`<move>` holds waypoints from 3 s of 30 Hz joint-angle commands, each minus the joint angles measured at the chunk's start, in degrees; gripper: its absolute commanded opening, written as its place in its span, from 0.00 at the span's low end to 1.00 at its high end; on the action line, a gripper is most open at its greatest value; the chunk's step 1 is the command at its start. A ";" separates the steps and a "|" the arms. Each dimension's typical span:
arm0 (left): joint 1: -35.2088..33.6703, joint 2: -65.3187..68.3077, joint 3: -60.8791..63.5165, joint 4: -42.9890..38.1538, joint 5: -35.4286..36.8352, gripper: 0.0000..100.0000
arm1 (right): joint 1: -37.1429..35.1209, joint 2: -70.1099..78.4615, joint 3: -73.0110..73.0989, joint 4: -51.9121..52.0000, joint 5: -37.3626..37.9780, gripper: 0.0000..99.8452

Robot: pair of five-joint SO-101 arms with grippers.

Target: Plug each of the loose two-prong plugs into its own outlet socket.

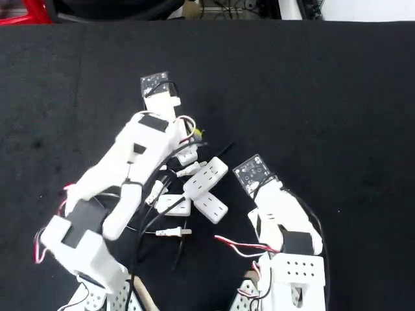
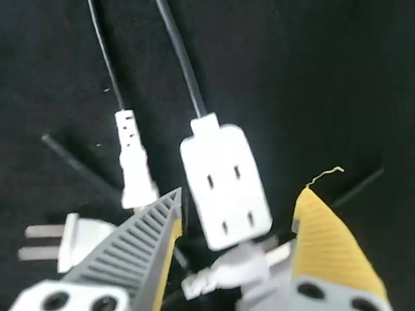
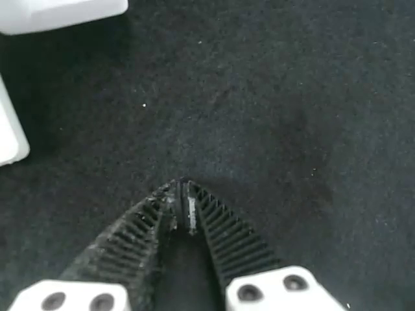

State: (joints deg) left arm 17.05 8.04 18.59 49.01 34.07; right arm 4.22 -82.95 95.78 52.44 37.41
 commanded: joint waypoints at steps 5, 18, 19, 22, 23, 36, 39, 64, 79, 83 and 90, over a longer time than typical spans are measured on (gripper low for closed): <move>-1.80 5.01 -6.90 -2.37 4.66 0.28 | 0.70 -0.22 -2.95 -0.97 -0.53 0.03; -3.03 10.46 -10.42 0.26 1.67 0.05 | 0.62 -0.31 -2.86 -0.88 -0.53 0.03; -2.95 8.88 -10.42 1.67 1.58 0.05 | 0.62 -0.31 -2.86 -0.88 -0.53 0.03; -3.21 2.64 -10.42 5.98 1.41 0.05 | 0.62 -0.31 -2.86 -0.88 -0.53 0.03; -3.38 0.09 -10.15 7.30 1.32 0.05 | 0.62 -0.31 -2.86 -0.88 -0.53 0.03; -23.60 -31.38 -7.43 25.85 -12.66 0.05 | 0.09 0.22 -10.24 3.52 -0.97 0.03; -31.96 -34.99 -0.40 26.73 -15.65 0.05 | -4.22 0.22 -17.71 9.58 -3.78 0.02; -57.71 -57.85 36.88 12.31 -25.14 0.05 | -65.93 56.04 -46.99 9.58 -30.59 0.01; -57.80 -47.12 38.20 8.35 -32.53 0.05 | -56.97 59.74 -35.38 -7.03 -30.95 0.01; -57.80 -47.03 41.54 3.78 -33.14 0.05 | -49.23 59.74 -34.15 -11.69 -31.12 0.01; -57.80 -46.77 44.00 2.64 -37.98 0.05 | -45.80 65.54 -40.84 -12.31 -31.12 0.01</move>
State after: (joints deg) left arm -40.44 -38.81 62.73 52.53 -2.07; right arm -44.48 -21.67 60.88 41.54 6.73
